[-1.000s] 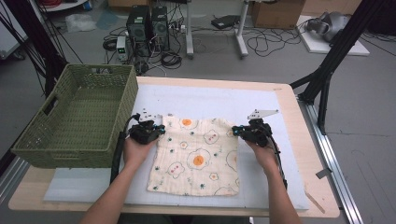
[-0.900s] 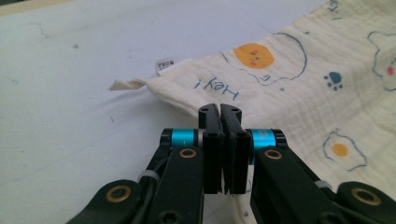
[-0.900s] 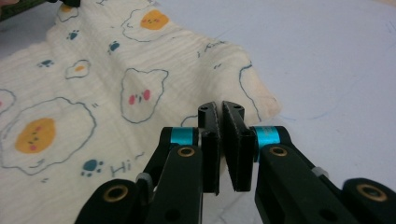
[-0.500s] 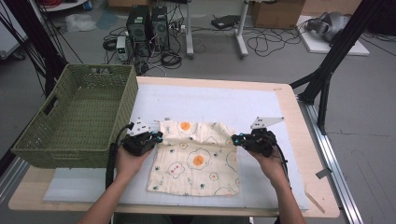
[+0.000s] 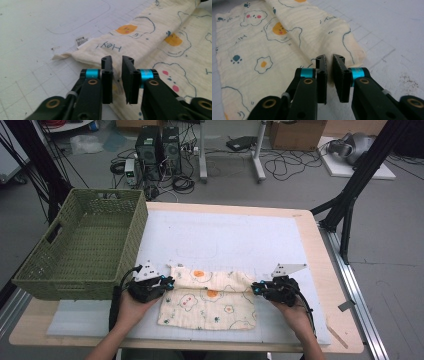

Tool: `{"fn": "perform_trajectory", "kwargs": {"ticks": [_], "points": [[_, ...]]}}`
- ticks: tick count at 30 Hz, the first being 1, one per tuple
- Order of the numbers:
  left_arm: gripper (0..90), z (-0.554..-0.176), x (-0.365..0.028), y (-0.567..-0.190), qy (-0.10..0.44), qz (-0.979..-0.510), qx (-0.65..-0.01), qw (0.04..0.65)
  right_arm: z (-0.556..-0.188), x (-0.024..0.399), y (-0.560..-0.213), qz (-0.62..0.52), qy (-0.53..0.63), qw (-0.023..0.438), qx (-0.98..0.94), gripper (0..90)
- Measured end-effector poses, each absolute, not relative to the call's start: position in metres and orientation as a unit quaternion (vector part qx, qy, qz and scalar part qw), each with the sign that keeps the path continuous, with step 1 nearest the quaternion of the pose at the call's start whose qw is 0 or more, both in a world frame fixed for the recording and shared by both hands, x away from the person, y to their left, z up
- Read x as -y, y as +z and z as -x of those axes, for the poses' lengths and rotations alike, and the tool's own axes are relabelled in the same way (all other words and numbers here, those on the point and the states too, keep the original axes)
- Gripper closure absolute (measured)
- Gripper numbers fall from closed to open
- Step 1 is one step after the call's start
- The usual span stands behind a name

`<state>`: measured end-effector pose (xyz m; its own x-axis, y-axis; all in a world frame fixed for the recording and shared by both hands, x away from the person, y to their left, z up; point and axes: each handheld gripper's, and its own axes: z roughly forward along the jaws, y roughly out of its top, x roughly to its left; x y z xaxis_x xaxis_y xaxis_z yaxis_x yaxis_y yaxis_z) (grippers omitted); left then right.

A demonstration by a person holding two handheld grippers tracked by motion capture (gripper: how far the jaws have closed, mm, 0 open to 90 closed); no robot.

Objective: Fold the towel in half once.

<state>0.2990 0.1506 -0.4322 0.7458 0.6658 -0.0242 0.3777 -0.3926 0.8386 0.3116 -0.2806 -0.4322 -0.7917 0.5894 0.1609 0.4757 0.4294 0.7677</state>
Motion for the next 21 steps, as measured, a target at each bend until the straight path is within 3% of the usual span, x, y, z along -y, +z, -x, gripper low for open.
{"fn": "perform_trajectory", "kwargs": {"ticks": [4, 13, 21], "points": [[67.9, -0.3, -0.152, -0.424, 0.165, -0.814, -0.316, 0.459, -0.312, 0.284, -0.425, -0.32, 0.444, 0.074, -0.833, 62.7], [67.4, -0.32, -0.148, -0.413, 0.185, -0.792, -0.334, 0.476, -0.326, 0.282, -0.407, -0.32, 0.46, 0.088, -0.823, 59.8], [64.7, -0.337, -0.141, -0.428, 0.172, -0.805, -0.357, 0.442, -0.353, 0.267, -0.415, -0.338, 0.446, 0.073, -0.826, 57.4]]}}
